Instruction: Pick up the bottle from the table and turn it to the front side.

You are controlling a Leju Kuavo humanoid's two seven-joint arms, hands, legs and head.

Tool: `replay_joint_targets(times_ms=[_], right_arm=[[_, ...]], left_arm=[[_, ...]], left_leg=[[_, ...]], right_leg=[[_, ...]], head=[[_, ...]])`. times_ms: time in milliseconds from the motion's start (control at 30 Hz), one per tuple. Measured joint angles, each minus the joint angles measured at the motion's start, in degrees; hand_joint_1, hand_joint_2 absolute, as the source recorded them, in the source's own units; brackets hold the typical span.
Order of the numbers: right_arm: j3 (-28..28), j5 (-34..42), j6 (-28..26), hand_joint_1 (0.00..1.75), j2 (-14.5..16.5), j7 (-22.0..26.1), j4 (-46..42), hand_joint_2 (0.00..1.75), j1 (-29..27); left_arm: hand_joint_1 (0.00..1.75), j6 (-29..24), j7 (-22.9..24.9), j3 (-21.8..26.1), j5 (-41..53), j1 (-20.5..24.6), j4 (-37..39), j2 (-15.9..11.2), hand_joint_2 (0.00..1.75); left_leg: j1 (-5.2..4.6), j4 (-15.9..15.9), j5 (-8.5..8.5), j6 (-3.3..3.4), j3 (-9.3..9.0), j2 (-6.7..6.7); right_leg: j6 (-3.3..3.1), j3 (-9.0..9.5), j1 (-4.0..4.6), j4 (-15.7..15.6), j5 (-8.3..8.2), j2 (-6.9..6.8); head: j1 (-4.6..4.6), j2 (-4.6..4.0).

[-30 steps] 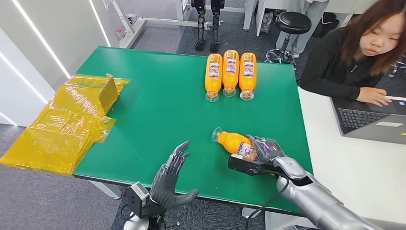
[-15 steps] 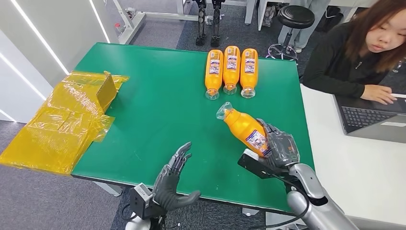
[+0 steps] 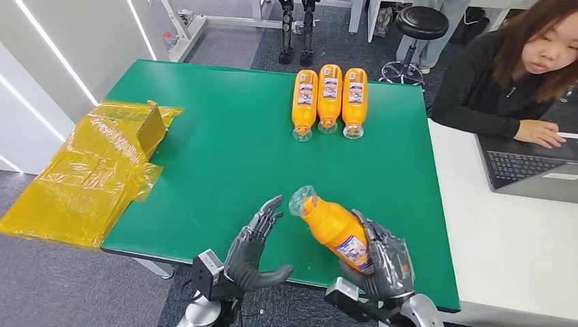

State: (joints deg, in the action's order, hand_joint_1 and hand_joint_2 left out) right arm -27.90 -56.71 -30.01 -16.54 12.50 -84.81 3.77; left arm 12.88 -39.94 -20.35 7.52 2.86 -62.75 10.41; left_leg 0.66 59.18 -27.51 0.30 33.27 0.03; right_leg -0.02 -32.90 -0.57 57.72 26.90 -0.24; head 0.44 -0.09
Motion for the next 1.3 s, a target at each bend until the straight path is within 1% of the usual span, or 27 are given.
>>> replay_joint_targets(times_ms=[100,233,367,533,633,733,767,867,900,1067,1300], right_arm=[[-1.6,-2.7,-1.3,1.75,3.0,-0.5,-0.6,1.75,-2.0],[-3.4,-4.7,-0.9,1.75,7.5,-1.5,-1.2,1.75,-3.0],[-4.5,-5.8,-0.9,1.75,10.4,-1.7,-1.2,1.75,-3.7],[-4.8,-6.9,-1.0,1.75,12.4,-1.6,-1.2,1.75,-4.5],[-4.8,-7.3,-1.1,1.75,12.8,-1.4,-1.2,1.75,-4.8],[-4.8,-7.3,-1.3,1.75,12.9,-1.1,-1.2,1.75,-4.8],[-4.8,-7.2,-1.4,1.75,12.9,-0.9,-1.1,1.75,-4.8],[-4.8,-6.9,-1.4,1.75,13.1,-0.5,-0.8,1.75,-4.8],[-4.8,-6.7,-1.4,1.75,13.2,-0.4,-0.6,1.75,-4.7],[-4.9,-4.7,-2.3,1.75,13.3,0.5,0.3,1.75,-4.6],[-5.3,-3.1,-3.1,1.75,13.3,1.0,1.4,1.75,-4.2]], left_arm=[[0.0,0.7,0.2,0.0,-0.3,1.0,0.8,0.5,1.75],[0.0,2.4,0.7,0.0,-1.1,2.6,1.8,1.2,1.75],[0.0,4.6,0.9,0.0,-2.2,3.6,2.5,1.8,1.75],[0.0,11.2,2.5,-0.2,-7.0,3.5,2.5,2.2,1.75],[0.0,15.3,4.1,-0.5,-11.5,3.2,1.8,2.2,1.75],[0.0,18.1,5.7,-0.6,-15.6,3.0,1.0,2.2,1.75],[0.18,18.9,6.3,-0.7,-17.0,3.0,0.7,2.2,1.75],[1.48,20.7,7.8,-0.7,-20.5,3.1,0.0,2.2,1.75],[1.74,21.1,8.2,-0.7,-21.4,3.1,-0.2,2.1,1.75],[1.75,22.4,9.1,-0.7,-24.1,3.4,-0.3,1.7,1.75],[1.75,21.3,8.6,-0.8,-24.9,4.1,-0.3,1.3,1.75]], left_leg=[[0.0,0.0,0.0,0.0,0.01,0.01],[0.01,0.0,0.03,-0.02,0.01,0.02],[0.0,0.0,0.04,-0.04,0.01,0.02],[-0.01,0.0,0.03,-0.04,0.01,0.02],[-0.02,0.0,0.03,-0.04,0.02,0.03],[-0.01,0.0,0.03,-0.04,0.03,0.03],[-0.01,0.0,0.03,-0.04,0.03,0.03],[-0.01,0.0,0.03,-0.04,0.02,0.03],[-0.01,0.0,0.03,-0.04,0.02,0.03],[-0.01,0.0,0.04,-0.04,0.02,0.03],[-0.01,0.0,0.03,-0.04,0.04,0.03]], right_leg=[[-0.01,-0.03,0.0,0.0,0.0,0.01],[-0.02,-0.05,0.0,0.0,0.0,0.02],[-0.03,-0.05,-0.01,0.1,-0.01,0.02],[-0.03,-0.06,-0.02,0.1,-0.01,0.02],[-0.03,-0.08,-0.03,0.0,-0.01,0.04],[-0.03,-0.09,-0.02,0.0,-0.01,0.04],[-0.03,-0.09,-0.02,0.0,-0.01,0.04],[-0.03,-0.09,-0.02,0.1,-0.01,0.05],[-0.03,-0.09,-0.02,0.1,-0.01,0.04],[-0.03,-0.09,-0.02,0.1,-0.01,0.04],[-0.03,-0.09,-0.02,0.1,-0.01,0.04]], head=[[0.0,0.0],[0.0,0.0],[0.01,0.0],[0.01,0.0],[0.0,0.0],[0.0,0.0],[0.0,0.0],[0.0,0.0],[0.0,0.0],[0.01,0.0],[0.01,0.0]])
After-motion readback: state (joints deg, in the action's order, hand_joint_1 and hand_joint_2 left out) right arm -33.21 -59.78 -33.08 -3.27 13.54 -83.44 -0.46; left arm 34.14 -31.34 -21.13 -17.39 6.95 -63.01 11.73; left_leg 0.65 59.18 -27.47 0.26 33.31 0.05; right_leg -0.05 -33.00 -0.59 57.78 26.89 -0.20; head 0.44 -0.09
